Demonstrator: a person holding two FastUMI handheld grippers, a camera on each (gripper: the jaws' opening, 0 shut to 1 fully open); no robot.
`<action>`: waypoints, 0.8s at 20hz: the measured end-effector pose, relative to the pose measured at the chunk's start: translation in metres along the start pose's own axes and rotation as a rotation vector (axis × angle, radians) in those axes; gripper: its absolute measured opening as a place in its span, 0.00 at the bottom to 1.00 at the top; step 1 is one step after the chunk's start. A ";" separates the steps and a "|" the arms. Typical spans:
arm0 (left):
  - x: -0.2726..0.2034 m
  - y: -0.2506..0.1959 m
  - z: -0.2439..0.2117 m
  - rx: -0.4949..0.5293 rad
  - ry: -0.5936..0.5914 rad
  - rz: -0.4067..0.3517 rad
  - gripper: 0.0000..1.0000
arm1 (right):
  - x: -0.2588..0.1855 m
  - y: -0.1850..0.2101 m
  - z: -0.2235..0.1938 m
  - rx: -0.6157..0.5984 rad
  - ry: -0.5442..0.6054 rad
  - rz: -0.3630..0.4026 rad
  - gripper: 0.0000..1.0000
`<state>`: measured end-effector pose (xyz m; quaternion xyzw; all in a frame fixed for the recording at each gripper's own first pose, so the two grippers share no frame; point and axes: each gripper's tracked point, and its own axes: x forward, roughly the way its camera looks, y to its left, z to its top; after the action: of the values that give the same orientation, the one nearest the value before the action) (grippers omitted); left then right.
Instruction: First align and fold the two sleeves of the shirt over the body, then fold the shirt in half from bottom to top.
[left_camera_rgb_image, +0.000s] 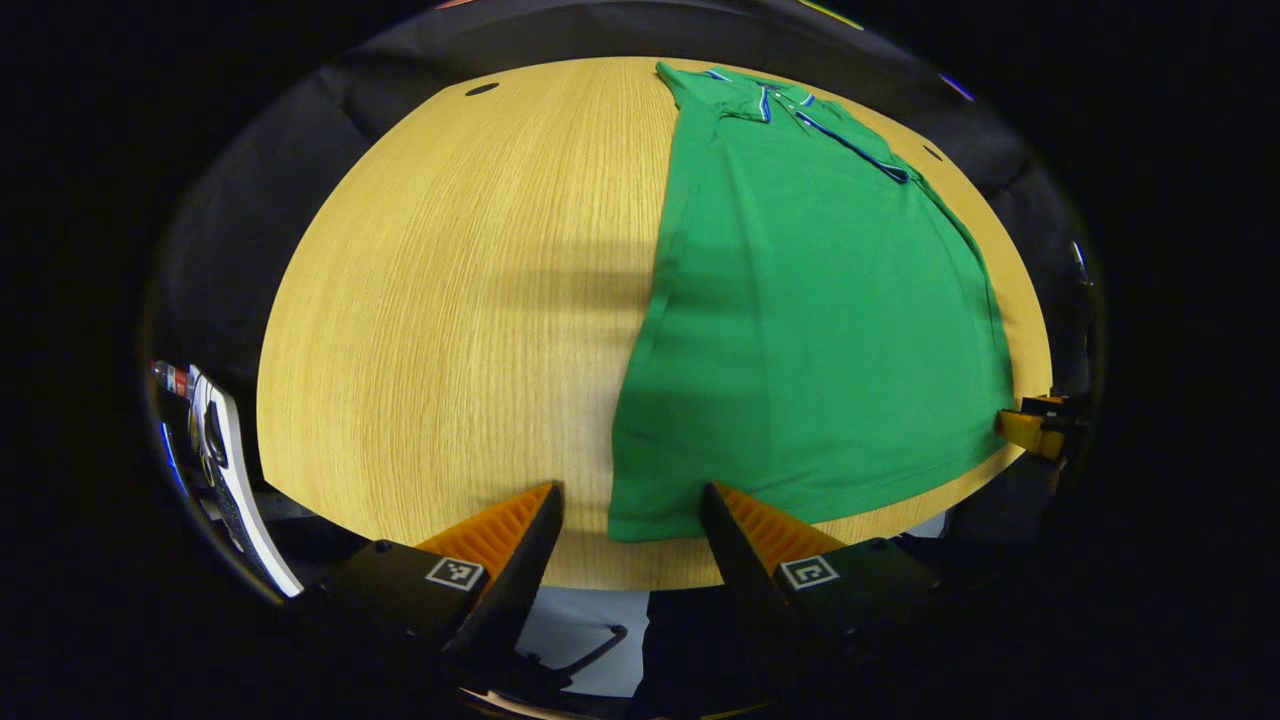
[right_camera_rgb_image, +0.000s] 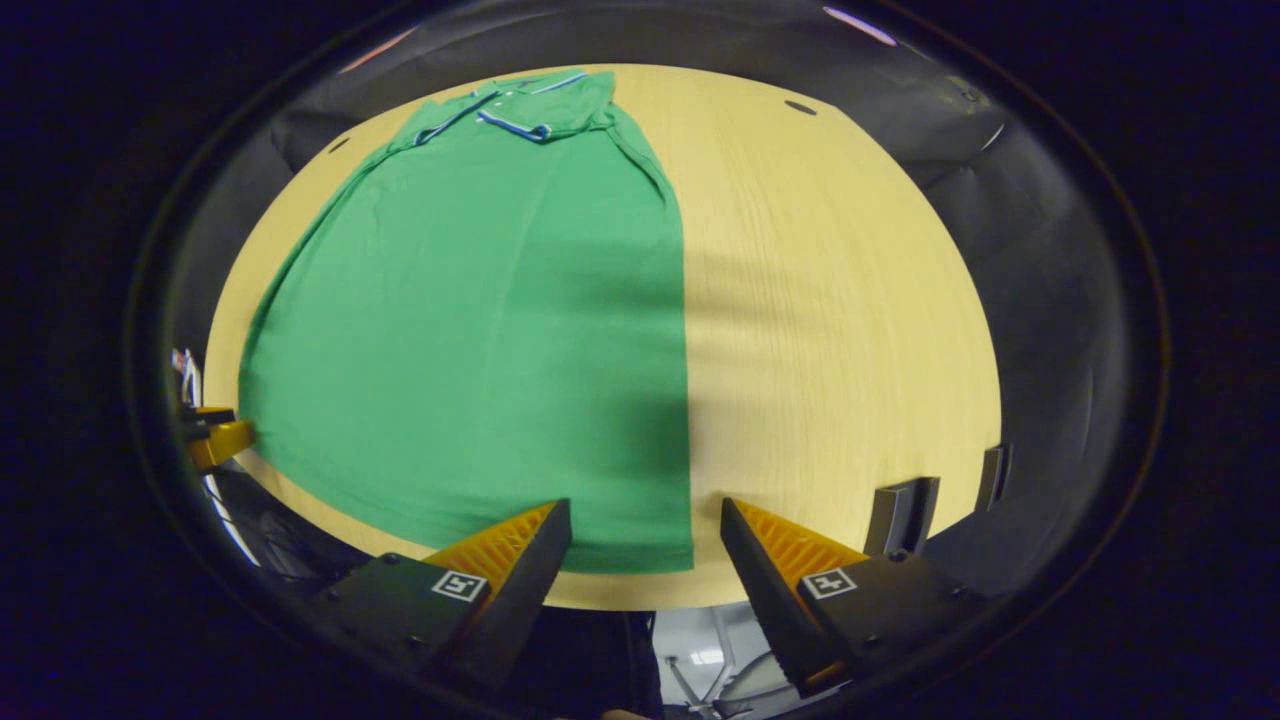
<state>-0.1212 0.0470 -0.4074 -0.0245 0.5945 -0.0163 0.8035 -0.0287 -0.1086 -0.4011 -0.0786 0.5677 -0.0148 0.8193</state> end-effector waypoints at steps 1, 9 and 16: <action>0.001 -0.001 -0.002 -0.007 0.013 -0.002 0.88 | 0.001 0.003 -0.002 0.011 0.014 0.021 0.98; 0.003 -0.008 -0.001 0.008 0.075 -0.029 0.80 | 0.005 0.011 0.000 0.028 0.061 0.047 0.60; 0.003 -0.016 0.001 0.029 0.128 -0.041 0.58 | 0.002 0.017 0.000 -0.018 0.089 0.043 0.33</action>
<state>-0.1194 0.0311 -0.4090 -0.0241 0.6438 -0.0428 0.7636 -0.0290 -0.0924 -0.4058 -0.0731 0.6052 0.0047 0.7927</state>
